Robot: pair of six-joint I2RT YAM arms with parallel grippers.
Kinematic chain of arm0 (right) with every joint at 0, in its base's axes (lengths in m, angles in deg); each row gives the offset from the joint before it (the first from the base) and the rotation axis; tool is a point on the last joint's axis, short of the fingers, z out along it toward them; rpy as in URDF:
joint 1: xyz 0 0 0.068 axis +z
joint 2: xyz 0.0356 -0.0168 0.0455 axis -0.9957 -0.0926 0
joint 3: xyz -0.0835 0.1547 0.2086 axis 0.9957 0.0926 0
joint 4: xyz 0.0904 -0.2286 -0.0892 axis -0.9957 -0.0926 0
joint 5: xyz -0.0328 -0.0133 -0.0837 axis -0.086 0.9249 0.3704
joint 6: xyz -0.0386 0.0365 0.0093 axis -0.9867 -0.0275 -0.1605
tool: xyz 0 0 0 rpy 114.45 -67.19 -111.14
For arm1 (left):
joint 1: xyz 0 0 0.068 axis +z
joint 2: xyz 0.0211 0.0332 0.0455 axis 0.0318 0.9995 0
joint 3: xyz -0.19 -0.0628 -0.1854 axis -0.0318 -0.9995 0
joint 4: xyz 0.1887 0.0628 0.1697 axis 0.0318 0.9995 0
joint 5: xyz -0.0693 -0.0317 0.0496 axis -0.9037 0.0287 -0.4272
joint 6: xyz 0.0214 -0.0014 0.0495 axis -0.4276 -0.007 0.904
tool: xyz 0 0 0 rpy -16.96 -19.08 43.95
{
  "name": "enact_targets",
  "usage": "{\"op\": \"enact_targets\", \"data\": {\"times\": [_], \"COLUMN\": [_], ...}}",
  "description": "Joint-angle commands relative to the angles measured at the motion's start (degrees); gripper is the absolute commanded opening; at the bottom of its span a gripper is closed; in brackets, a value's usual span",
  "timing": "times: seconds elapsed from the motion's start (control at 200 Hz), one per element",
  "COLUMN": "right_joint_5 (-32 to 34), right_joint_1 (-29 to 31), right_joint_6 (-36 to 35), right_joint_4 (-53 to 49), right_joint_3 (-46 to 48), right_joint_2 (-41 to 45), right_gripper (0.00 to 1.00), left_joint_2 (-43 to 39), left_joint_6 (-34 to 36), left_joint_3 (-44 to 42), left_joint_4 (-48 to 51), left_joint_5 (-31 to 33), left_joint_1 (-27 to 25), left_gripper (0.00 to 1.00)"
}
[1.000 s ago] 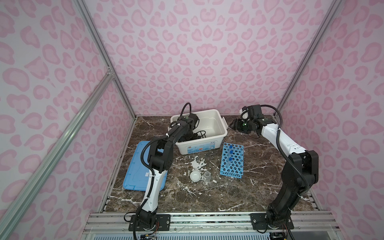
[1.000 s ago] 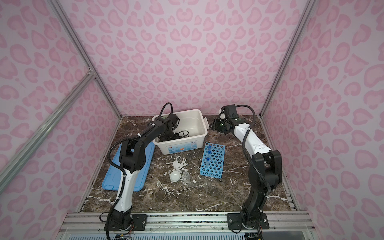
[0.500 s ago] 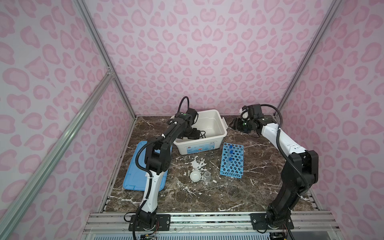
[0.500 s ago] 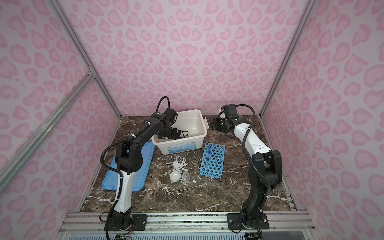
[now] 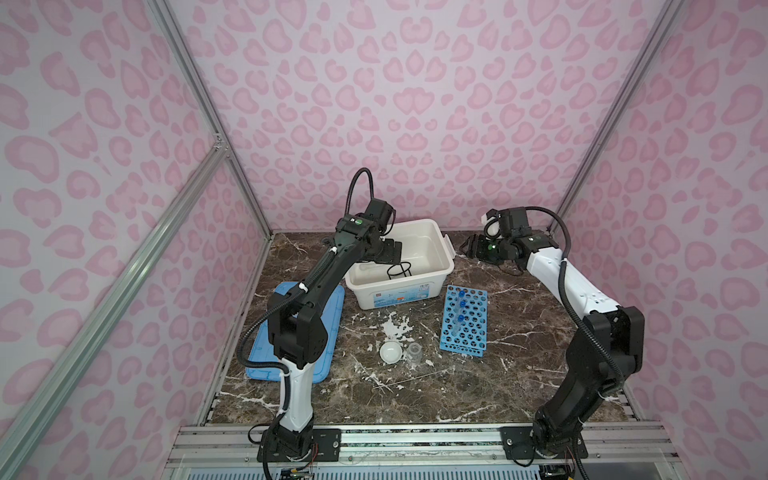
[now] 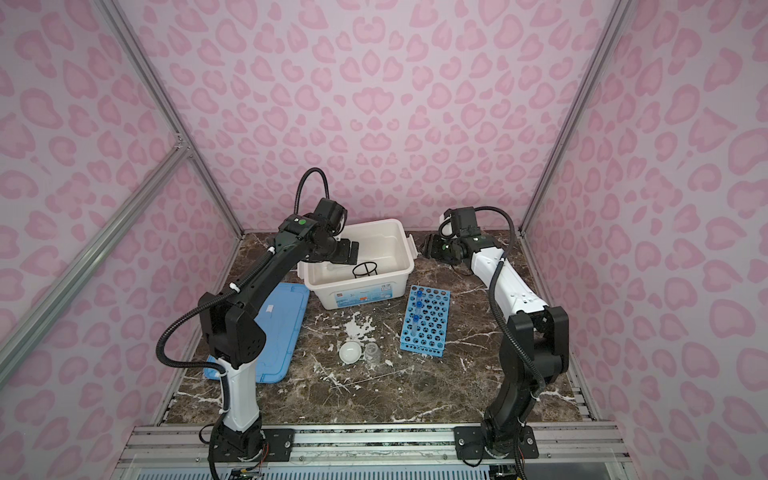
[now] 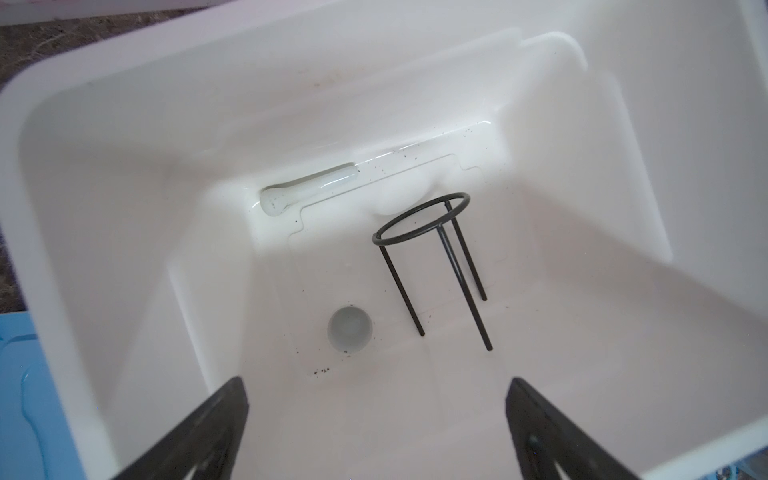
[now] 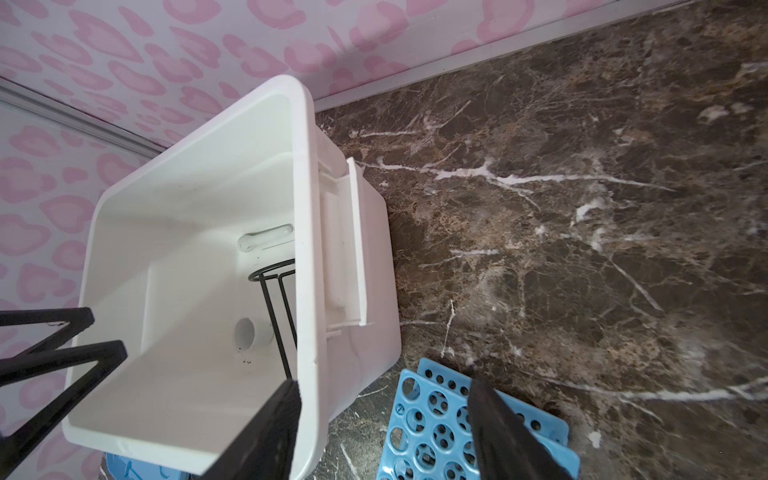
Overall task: Organize the chemistry lab equipment
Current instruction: 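Raise the left gripper out of the bin toward the glass flask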
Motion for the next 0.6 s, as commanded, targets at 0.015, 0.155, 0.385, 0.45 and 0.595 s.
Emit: {"op": "enact_targets", "data": {"times": [0.015, 0.155, 0.385, 0.45, 0.595], "right_joint_5": [-0.3, -0.8, -1.2, -1.2, -1.6], "right_joint_1": [-0.4, -1.3, -2.8, -3.1, -3.4], "right_joint_6": [-1.0, -1.2, -1.2, -1.3, -1.0], "right_joint_4": [-0.3, -0.2, 1.1, 1.5, 2.4], "right_joint_3": [1.0, 2.5, 7.0, 8.4, 11.6], "right_joint_2": [0.9, 2.3, 5.5, 6.4, 8.6], "right_gripper": [0.67, 0.67, 0.67, 0.67, 0.67], "left_joint_2": [-4.9, -10.9, -18.6, -19.7, -20.2], "left_joint_6": [-0.8, -2.6, -8.1, -9.8, -13.7], "left_joint_3": [-4.7, -12.1, -23.2, -25.9, -30.3], "left_joint_4": [-1.2, -1.6, -3.3, -3.9, -5.1], "left_joint_5": [4.1, 7.6, 10.8, 11.0, 12.0], "left_joint_1": [-2.0, -6.2, -14.0, -16.5, -22.0], "left_gripper": [0.98, 0.98, 0.98, 0.98, 0.98]}}
